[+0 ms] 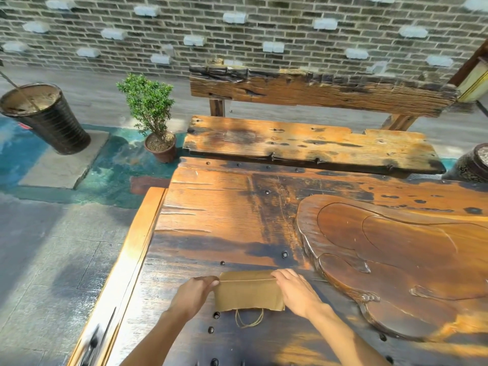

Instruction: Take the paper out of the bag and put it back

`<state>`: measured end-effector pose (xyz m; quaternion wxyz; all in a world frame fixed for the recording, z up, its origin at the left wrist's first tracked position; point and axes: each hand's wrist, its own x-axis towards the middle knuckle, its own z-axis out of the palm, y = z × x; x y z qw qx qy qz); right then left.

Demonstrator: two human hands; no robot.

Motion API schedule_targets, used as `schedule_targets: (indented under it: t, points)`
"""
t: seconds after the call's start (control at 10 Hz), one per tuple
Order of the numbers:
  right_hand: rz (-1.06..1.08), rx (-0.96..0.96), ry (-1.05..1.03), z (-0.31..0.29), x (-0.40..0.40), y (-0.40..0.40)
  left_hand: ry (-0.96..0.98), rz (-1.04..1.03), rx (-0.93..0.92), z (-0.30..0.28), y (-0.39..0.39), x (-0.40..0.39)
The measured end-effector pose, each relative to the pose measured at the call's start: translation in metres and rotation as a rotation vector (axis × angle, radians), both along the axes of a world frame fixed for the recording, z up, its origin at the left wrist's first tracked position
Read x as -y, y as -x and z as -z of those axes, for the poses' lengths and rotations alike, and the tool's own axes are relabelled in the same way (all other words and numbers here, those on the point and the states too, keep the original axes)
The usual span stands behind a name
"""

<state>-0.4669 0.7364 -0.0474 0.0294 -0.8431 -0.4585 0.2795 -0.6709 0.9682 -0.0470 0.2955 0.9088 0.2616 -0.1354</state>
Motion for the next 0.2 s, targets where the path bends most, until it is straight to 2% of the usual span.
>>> schedule_targets:
  t: [0.1, 0.2]
  points:
    - [0.057, -0.019, -0.04, -0.005, 0.003, 0.002, -0.049, -0.054, 0.075, -0.004, 0.005, 0.003]
    - [0.096, -0.001, -0.125, -0.016, 0.0, 0.004, -0.138, -0.141, 0.23, -0.005, 0.003, 0.007]
